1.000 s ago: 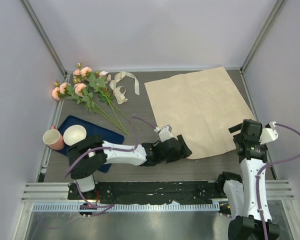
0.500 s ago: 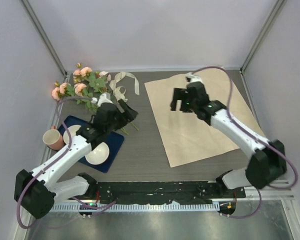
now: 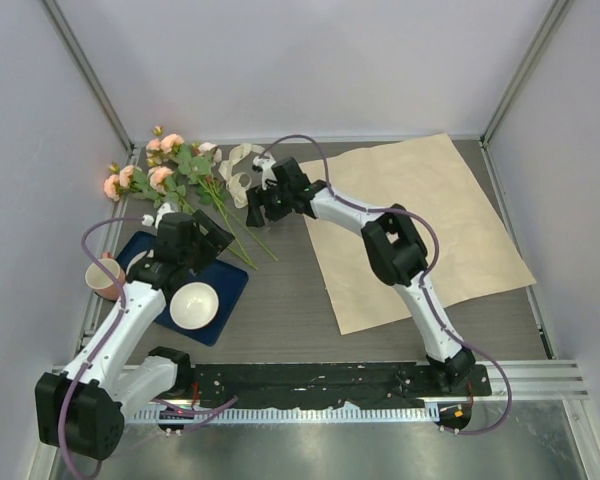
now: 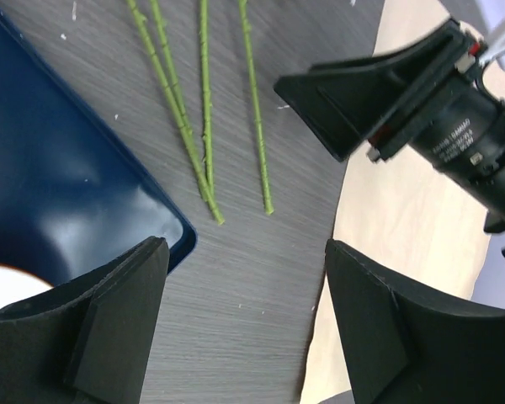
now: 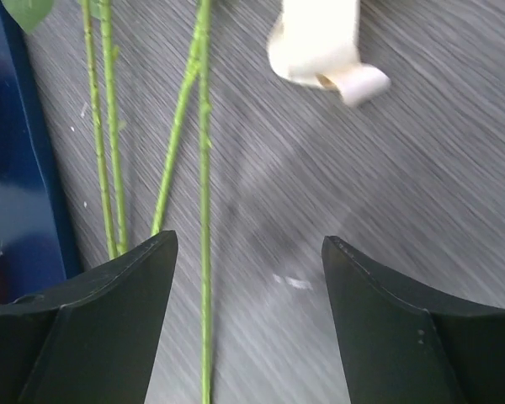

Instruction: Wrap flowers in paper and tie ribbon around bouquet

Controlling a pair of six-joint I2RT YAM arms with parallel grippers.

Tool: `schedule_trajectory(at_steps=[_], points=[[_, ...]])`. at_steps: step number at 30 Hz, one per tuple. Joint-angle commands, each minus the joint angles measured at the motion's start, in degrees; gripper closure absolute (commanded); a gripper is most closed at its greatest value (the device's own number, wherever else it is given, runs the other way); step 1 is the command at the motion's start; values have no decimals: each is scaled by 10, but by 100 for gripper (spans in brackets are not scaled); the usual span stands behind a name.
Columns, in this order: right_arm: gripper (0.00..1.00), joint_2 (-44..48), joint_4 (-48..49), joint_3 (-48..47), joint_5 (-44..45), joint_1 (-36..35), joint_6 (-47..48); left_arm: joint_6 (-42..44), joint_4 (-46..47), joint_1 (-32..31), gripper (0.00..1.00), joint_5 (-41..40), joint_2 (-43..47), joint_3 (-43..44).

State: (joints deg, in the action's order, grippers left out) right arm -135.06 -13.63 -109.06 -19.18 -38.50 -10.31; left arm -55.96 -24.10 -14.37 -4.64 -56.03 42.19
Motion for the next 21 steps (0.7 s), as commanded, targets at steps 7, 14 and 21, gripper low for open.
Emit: schedule_trajectory(at_steps=[7,14,21], points=[[42,-128,-33,-186,-80,-23,22,6,6,20,22,55,27,-13],[51,-172,-27,-240,-86,-42,16,14,-20,31,22,54,61,2],[99,-180,-30,-292,-67,-55,-1,22,-49,43,21,52,94,17]])
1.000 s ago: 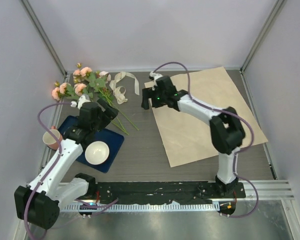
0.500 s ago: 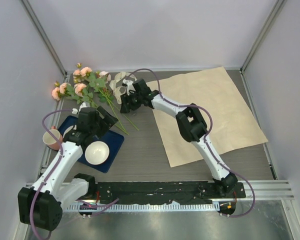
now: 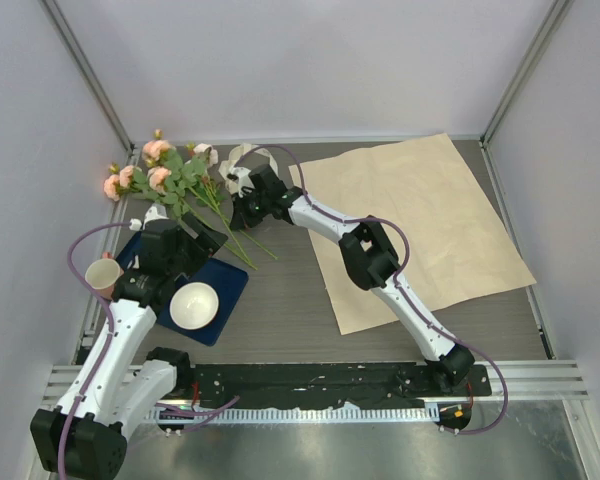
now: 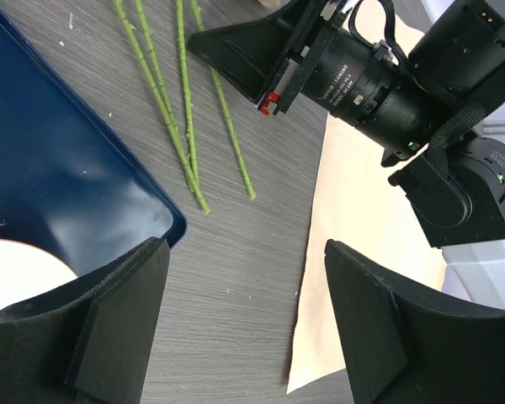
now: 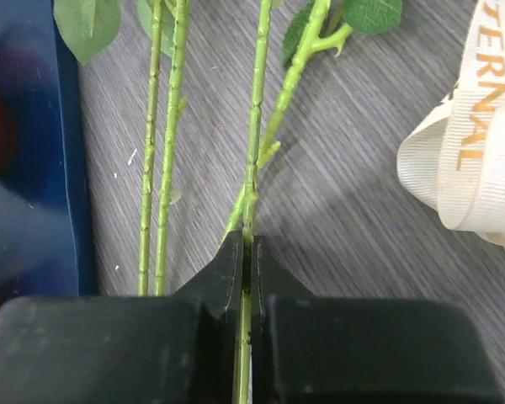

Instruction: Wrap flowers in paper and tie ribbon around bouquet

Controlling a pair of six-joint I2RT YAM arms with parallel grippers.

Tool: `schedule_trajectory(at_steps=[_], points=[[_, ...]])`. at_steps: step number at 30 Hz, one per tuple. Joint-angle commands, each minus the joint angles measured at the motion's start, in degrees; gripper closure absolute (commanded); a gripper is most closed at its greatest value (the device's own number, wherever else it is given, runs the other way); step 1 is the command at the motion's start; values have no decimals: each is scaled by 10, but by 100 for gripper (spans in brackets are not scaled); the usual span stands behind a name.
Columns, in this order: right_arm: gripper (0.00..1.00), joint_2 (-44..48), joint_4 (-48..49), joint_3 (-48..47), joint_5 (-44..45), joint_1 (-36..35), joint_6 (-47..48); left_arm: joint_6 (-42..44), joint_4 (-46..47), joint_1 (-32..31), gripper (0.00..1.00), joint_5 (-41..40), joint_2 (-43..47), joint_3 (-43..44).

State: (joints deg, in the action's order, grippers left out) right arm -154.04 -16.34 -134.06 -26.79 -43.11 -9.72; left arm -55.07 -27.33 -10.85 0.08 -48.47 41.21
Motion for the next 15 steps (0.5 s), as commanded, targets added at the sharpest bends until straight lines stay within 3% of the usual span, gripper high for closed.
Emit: schedule_trajectory(at_steps=[1,7,15], points=[[99,16,-4,-55,23,-11,-9,11,-19,9,20,5,19,29],[100,109,-5,-81,67,-21,-83,5,-37,17,16,19,43,54],[100,272,-62,-12,115,-20,-140,-7,-25,18,16,47,52,76]])
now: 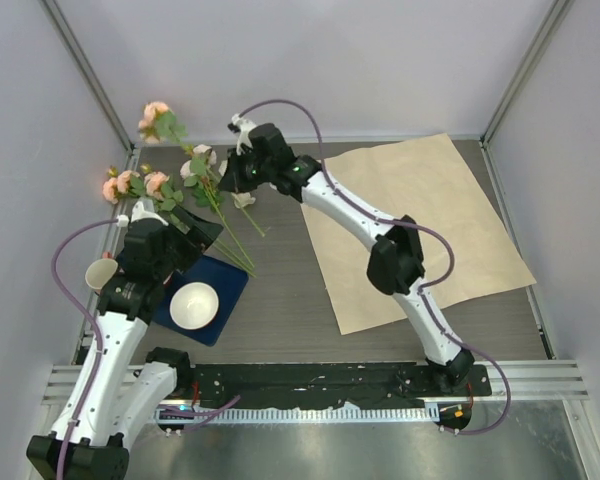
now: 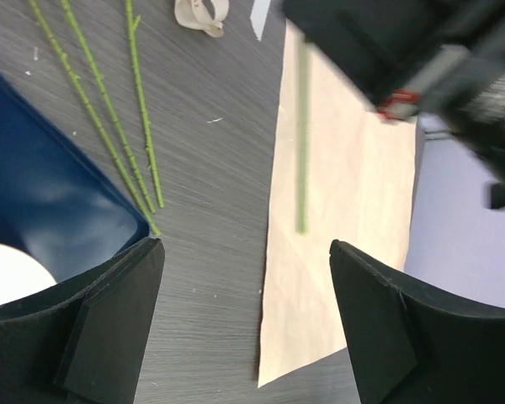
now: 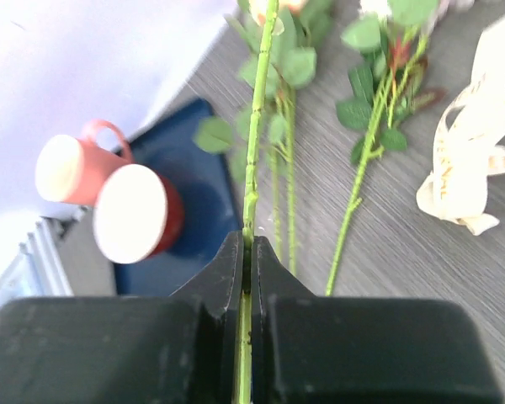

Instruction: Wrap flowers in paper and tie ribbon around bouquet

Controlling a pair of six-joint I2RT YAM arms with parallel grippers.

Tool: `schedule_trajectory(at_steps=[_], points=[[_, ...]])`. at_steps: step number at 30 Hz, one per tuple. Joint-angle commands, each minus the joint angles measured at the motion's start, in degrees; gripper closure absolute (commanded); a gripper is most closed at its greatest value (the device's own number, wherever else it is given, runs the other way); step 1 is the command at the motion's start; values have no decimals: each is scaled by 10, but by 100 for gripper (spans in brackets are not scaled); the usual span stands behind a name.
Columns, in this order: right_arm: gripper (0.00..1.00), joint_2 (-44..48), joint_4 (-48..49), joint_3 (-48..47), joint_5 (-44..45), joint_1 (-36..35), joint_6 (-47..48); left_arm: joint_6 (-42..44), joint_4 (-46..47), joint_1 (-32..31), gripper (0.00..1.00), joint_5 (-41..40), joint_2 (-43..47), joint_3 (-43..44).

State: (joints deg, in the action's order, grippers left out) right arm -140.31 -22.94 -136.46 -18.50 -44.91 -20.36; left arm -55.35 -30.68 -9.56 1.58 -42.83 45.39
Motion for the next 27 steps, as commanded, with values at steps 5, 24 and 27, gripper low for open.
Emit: schedule_trajectory(at_steps=[5,24,27], points=[[100,255,9,131,86,1,-40,-7,46,5,14,103,-49,42],[100,726,31,741,280,304,-78,-56,304,-247,23,187,-274,7],[100,748,42,786,301,335,-70,-49,347,-274,25,204,-373,54]])
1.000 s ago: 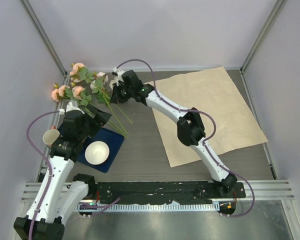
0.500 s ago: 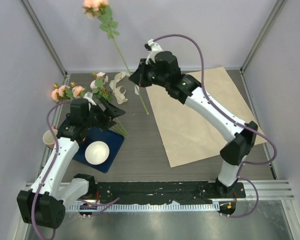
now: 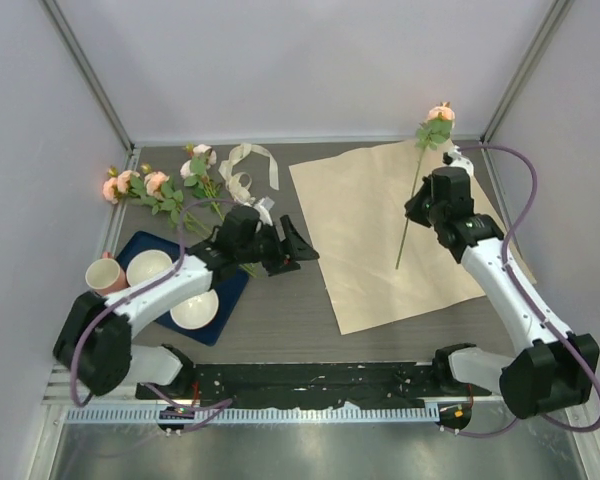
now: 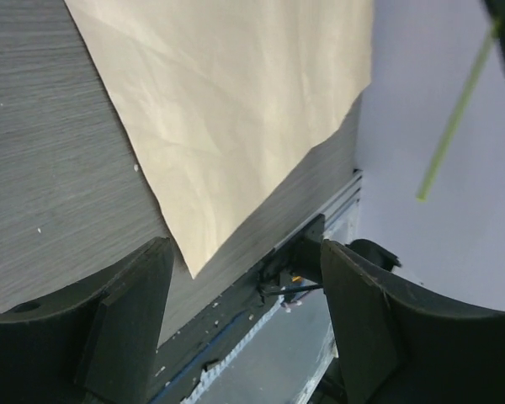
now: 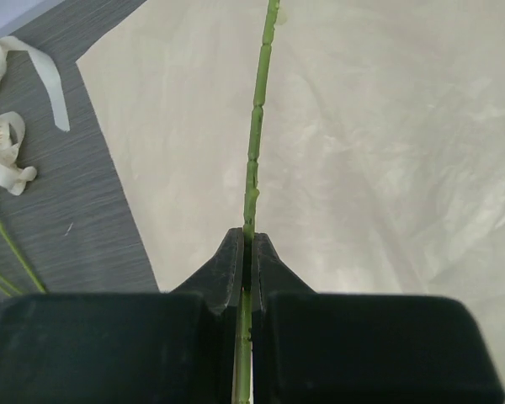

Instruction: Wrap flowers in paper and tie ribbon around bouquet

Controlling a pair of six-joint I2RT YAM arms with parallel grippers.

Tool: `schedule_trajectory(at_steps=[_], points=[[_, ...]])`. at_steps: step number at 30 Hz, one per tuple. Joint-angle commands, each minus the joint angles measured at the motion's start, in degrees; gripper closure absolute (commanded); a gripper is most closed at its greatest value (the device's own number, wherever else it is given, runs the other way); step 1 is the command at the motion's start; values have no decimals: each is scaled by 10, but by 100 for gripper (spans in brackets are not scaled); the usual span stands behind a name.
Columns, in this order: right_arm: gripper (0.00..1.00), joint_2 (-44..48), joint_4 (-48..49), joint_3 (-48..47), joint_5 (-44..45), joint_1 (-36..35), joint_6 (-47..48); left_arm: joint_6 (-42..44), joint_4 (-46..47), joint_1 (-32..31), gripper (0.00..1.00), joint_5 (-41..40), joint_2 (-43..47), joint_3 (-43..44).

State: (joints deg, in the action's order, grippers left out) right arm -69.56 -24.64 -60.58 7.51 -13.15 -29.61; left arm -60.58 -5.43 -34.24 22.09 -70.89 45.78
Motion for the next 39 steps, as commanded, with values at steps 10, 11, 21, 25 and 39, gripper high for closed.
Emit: schedule_trajectory(at_steps=[10,11,21,25,39], points=[[100,-6,145,95,23,61,-14,-9,180,-62,37,34,-297,120],[99,-8,161,104,16,60,-15,-8,182,-66,39,37,-312,132],[100,-170,235,100,97,37,-2,-2,132,-82,47,-18,-381,144],[99,-223,214,80,122,37,-27,5,104,-92,45,-22,-404,157],[100,-312,214,40,129,37,0,37,-10,-101,46,-105,-425,163]])
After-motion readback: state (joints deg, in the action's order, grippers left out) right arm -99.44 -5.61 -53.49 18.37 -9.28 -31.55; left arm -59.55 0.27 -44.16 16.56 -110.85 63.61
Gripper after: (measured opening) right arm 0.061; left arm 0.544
